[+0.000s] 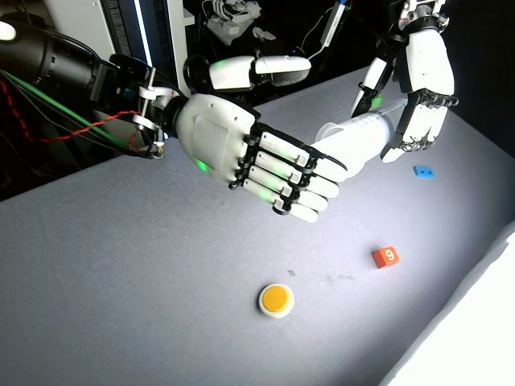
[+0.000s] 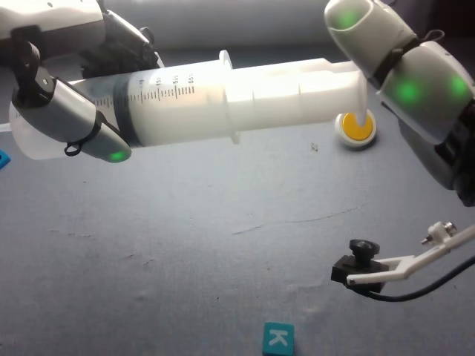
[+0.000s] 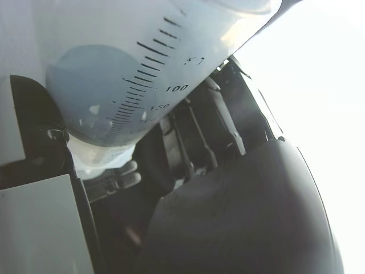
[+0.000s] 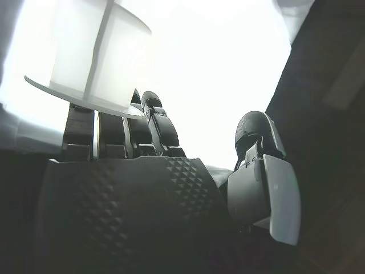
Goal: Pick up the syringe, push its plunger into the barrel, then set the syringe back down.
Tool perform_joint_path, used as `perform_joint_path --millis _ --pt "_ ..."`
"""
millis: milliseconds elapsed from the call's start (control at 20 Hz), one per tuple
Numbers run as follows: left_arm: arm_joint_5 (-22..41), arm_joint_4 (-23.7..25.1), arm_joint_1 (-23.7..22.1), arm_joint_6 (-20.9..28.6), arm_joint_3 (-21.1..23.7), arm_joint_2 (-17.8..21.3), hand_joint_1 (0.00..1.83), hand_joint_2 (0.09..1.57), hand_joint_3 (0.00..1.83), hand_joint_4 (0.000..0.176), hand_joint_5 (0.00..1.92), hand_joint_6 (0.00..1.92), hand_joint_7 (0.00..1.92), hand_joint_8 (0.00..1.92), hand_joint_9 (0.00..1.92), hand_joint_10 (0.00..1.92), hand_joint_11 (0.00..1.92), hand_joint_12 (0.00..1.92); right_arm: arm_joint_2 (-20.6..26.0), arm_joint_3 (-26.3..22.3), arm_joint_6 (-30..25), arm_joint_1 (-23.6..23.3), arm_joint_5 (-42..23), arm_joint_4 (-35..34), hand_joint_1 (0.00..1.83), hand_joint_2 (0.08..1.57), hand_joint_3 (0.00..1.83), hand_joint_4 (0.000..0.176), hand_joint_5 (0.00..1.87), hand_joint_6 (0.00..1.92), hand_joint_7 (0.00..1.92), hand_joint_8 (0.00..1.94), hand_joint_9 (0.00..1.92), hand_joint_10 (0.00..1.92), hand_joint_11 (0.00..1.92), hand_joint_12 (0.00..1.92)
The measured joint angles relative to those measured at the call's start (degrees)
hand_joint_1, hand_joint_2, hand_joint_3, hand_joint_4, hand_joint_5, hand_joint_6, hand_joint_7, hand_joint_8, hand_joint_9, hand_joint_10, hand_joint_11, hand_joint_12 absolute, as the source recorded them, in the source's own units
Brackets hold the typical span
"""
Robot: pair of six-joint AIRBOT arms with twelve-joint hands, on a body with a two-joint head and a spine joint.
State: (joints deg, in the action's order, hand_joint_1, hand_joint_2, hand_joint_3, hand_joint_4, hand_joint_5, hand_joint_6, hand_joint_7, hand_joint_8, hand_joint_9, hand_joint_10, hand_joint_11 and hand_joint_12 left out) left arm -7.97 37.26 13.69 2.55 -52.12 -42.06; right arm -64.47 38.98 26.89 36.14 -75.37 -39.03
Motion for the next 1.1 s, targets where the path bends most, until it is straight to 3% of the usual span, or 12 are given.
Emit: perform_joint_path --millis 200,650,1050,1100 --pt "0.1 -0.2 0.0 0.4 0.0 -0.2 1.38 1.08 0.00 0.000 0.96 1.06 1.15 0.63 0.95 1.14 0.72 1.32 0.7 -1.1 -1.3 0.5 -1.6 -0.2 0.00 1.14 0.00 0.000 0.00 0.00 0.00 0.00 0.00 0.00 0.00 0.00" --pt "-0.1 -0.2 0.0 0.6 0.1 -0.2 1.38 1.08 0.00 0.000 0.94 1.16 1.14 0.61 0.97 1.06 0.79 1.18 0.5 -1.7 -1.7 0.9 -2.3 -2.3 0.00 1.14 0.00 0.000 0.00 0.00 0.00 0.00 0.00 0.00 0.00 0.00" --pt "-0.1 -0.2 0.0 0.5 0.3 -0.2 1.38 1.08 0.00 0.000 0.94 1.15 1.16 0.59 0.95 1.09 0.77 1.19 0.6 -1.8 -2.1 1.0 -0.6 -4.2 0.00 1.13 0.00 0.000 0.00 0.00 0.00 0.00 0.00 0.00 0.00 0.00" --pt "-0.3 0.1 0.0 0.3 0.3 -0.2 1.38 1.08 0.00 0.000 0.95 1.14 1.16 0.57 0.96 1.09 0.74 1.26 0.4 -1.9 -2.1 1.0 0.0 -5.1 0.00 1.14 0.00 0.000 0.00 0.00 0.00 0.00 0.00 0.00 0.00 0.00"
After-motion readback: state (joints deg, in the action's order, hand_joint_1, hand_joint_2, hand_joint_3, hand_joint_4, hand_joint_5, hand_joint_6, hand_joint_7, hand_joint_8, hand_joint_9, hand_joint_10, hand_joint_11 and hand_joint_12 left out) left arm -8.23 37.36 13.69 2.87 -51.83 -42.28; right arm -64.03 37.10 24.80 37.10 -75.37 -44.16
